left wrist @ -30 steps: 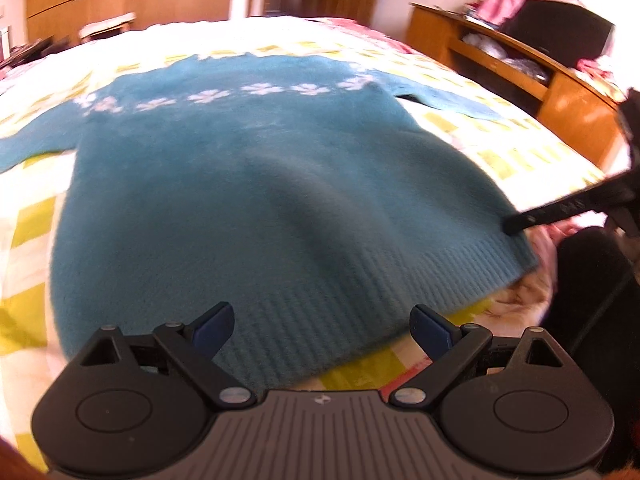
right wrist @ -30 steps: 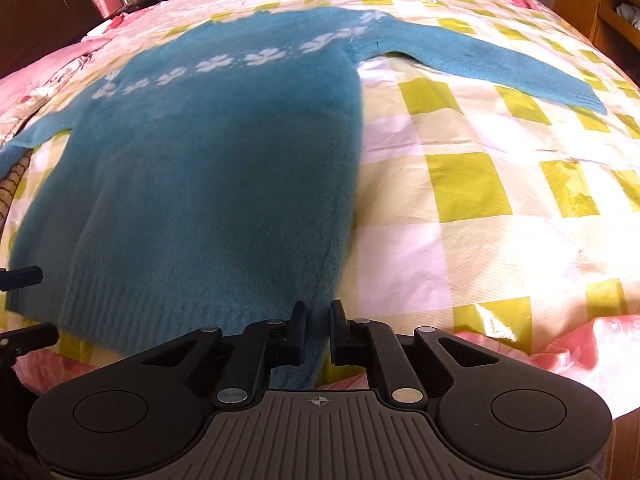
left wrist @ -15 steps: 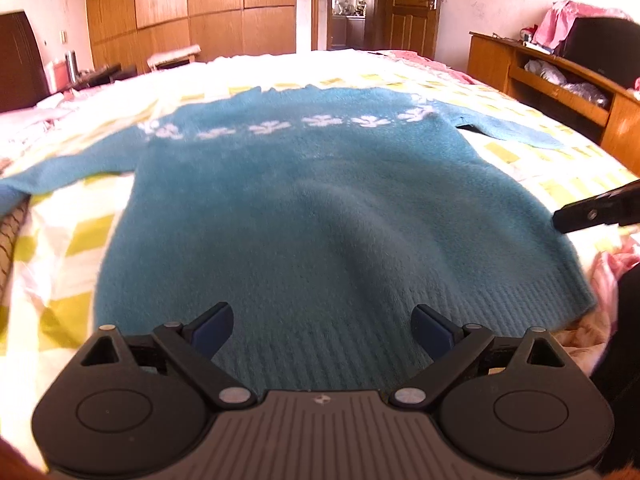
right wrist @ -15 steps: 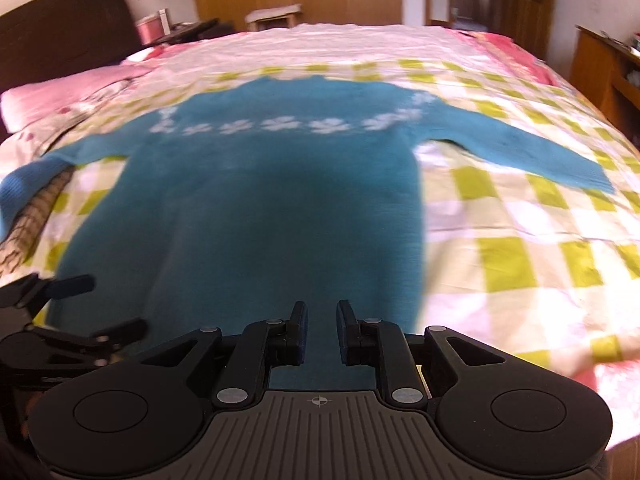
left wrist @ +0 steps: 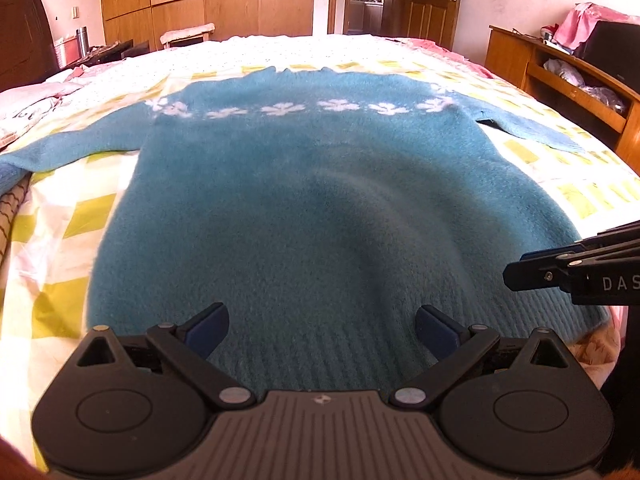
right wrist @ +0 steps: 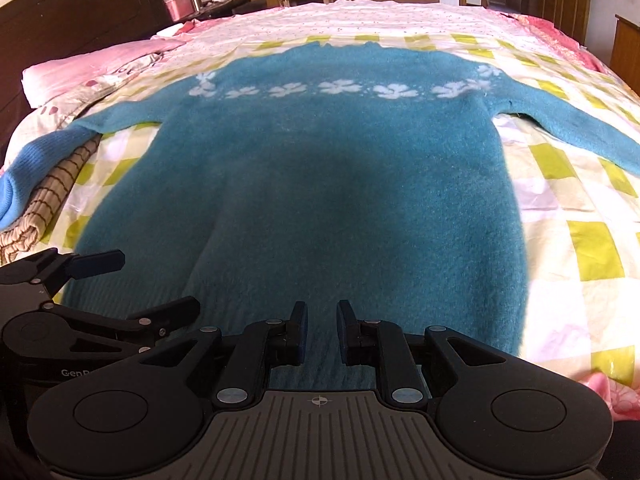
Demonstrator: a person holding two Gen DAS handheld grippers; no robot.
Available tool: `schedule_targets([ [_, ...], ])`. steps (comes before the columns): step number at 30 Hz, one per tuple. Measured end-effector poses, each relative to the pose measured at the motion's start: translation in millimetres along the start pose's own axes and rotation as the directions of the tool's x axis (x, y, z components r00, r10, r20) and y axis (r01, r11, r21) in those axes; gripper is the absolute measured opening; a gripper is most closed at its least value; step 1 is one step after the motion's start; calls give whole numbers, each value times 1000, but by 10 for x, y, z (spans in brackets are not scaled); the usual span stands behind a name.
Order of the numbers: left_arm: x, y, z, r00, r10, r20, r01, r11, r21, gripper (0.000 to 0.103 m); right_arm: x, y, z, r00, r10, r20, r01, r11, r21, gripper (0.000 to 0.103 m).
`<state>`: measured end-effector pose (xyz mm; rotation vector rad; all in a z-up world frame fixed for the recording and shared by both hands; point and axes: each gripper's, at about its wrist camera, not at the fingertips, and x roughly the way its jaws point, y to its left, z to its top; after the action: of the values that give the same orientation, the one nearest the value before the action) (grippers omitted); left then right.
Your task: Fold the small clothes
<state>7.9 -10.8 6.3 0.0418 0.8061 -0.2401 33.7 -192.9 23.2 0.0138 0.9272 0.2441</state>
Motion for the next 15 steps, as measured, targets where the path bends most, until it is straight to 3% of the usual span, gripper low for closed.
schedule_targets([
  [15,132,-139,276,1000,16,-12,-16,1000,21,103,108,-128,103,998,-36,52,34,999,38,18],
])
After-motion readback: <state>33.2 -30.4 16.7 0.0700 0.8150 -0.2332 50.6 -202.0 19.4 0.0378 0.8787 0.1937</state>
